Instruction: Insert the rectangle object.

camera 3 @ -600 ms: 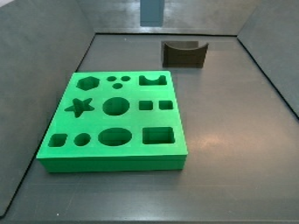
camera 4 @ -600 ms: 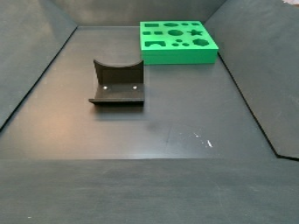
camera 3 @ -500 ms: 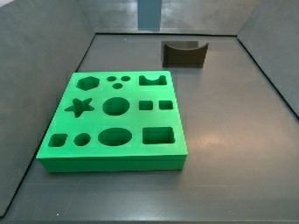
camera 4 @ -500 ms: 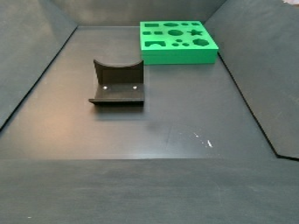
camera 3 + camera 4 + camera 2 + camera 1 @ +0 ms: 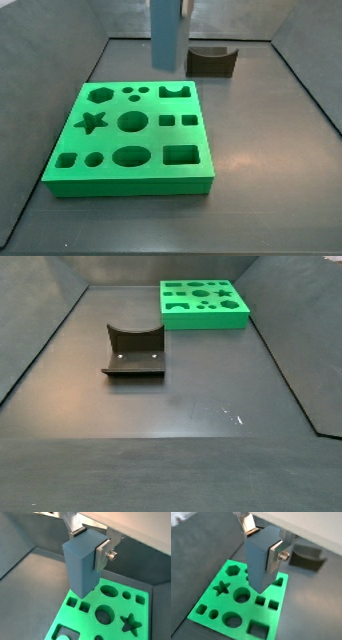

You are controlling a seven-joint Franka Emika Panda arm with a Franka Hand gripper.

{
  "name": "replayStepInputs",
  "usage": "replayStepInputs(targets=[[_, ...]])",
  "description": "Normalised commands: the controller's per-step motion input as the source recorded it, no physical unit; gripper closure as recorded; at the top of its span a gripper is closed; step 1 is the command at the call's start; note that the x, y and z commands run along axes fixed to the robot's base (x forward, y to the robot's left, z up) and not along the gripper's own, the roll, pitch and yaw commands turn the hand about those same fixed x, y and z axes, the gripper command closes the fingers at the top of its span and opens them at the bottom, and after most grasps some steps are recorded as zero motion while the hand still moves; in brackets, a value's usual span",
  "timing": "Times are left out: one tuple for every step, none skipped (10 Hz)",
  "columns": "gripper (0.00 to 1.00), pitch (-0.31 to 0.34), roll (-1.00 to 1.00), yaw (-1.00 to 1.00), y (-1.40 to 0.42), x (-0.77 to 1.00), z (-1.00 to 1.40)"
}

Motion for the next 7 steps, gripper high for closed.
replayStepInputs(targets=[[1.0, -0.037, 0.0, -0.89, -0.34, 0.0, -0.38], [1.0, -0.036, 0.0, -0.89, -0.33, 0.0, -0.4], [1.0, -0.034, 0.0, -0.89, -0.33, 0.0, -0.4], [1.0, -0.034, 0.0, -0.9, -0.33, 0.0, -0.4], [1.0, -0.033, 0.01, -0.91, -0.32, 0.0, -0.43], [1.0, -0.037, 0.02, -0.93, -0.3, 0.0, -0.48], [1.0, -0.029, 0.04, -0.97, -0.25, 0.0, -0.54]])
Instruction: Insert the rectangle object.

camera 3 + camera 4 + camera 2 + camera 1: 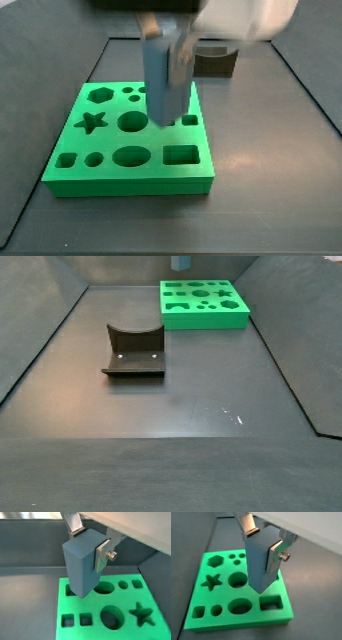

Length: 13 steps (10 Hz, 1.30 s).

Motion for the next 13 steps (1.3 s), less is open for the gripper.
replayStepInputs(targets=[[1.0, 0.0, 0.03, -1.0, -0.18, 0.0, -0.55], [1.0, 0.0, 0.03, -1.0, -0.06, 0.0, -0.55], [1.0, 0.0, 0.03, -1.0, 0.0, 0.0, -0.51], [1.0, 0.0, 0.03, -1.0, 0.0, 0.0, -0.49], [1.0, 0.0, 0.02, -1.0, 0.0, 0.0, -0.42], [1.0, 0.014, 0.0, -1.0, -0.01, 0.0, -0.26], [1.0, 0.029, 0.0, -1.0, -0.07, 0.0, -0.12], [1.0, 0.043, -0.01, -1.0, -0.09, 0.0, -0.08], [1.0, 0.05, -0.04, -0.97, -0.13, 0.02, -0.02], [1.0, 0.019, -0.04, -0.86, -0.2, 0.11, -0.1], [1.0, 0.023, -0.04, -0.72, -0.25, 0.24, -0.19], [1.0, 0.07, -0.03, -0.6, -0.25, 0.35, -0.24], [1.0, 0.084, -0.02, -0.52, -0.26, 0.42, -0.27]])
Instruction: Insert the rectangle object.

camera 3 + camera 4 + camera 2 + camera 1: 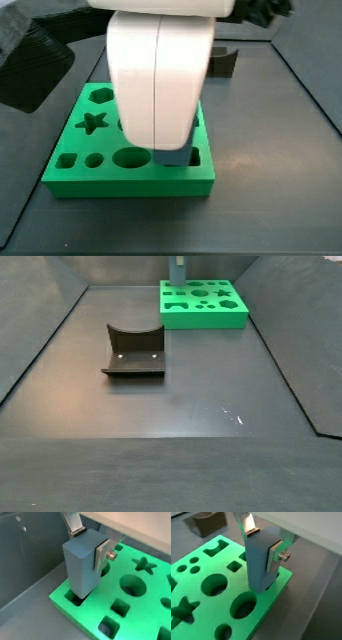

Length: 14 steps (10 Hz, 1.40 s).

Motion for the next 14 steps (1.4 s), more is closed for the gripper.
replayStepInputs(targets=[[1.0, 0.127, -0.01, -0.49, -0.01, 0.46, -0.22], [1.0, 0.159, -0.01, -0.13, 0.0, 0.19, -0.27], [1.0, 0.123, 0.0, 0.23, 0.0, 0.02, -0.37], [1.0, 0.089, 0.0, 0.52, 0.0, 0.0, -0.37], [1.0, 0.051, 0.0, 0.67, -0.05, -0.02, -0.33], [1.0, 0.041, 0.0, 0.73, -0.01, -0.05, -0.34], [1.0, 0.097, -0.02, 0.57, 0.0, 0.0, -0.47], [1.0, 0.186, -0.15, 0.08, 0.0, 0.2, -0.67], [1.0, 0.14, -0.12, -0.17, 0.0, 0.36, -0.7], [1.0, 0.124, -0.1, -0.32, 0.0, 0.43, -0.71], [1.0, 0.123, -0.11, -0.43, 0.0, 0.42, -0.69], [1.0, 0.146, -0.1, -0.43, 0.0, 0.37, -0.67], [1.0, 0.16, -0.09, -0.36, 0.0, 0.22, -0.55], [1.0, 0.121, -0.12, -0.2, 0.0, 0.0, -0.36]])
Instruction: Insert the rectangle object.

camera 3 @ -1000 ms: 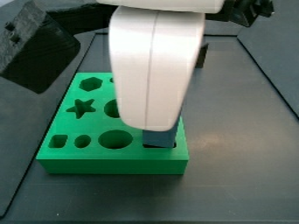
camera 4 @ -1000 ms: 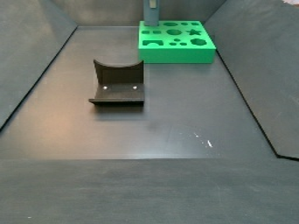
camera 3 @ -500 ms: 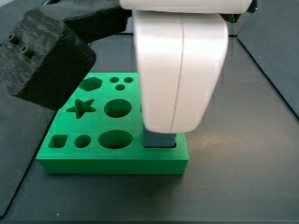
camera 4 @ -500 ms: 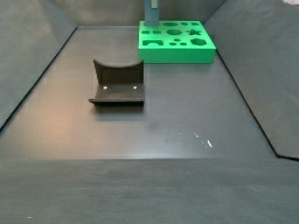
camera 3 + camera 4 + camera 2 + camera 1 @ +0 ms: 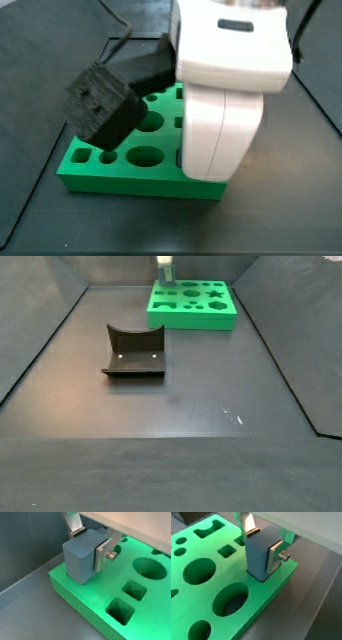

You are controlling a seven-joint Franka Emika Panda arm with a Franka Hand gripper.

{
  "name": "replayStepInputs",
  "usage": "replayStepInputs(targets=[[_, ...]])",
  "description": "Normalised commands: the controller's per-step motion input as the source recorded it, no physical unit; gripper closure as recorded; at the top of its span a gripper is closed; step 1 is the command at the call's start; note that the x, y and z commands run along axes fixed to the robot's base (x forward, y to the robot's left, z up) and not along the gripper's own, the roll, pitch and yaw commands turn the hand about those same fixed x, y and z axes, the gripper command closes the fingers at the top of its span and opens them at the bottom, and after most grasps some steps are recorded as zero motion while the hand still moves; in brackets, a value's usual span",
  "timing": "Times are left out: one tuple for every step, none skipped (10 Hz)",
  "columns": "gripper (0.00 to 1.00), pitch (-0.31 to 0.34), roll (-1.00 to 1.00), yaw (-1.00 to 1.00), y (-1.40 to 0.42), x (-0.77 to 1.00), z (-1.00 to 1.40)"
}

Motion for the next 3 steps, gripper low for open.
replayStepInputs(targets=[[1.0, -0.026, 0.02, 0.0, -0.01, -0.06, 0.0], [1.0, -0.009, 0.0, 0.0, 0.0, -0.04, 0.0], [1.0, 0.0, 0.0, 0.0, 0.0, 0.0, 0.0]])
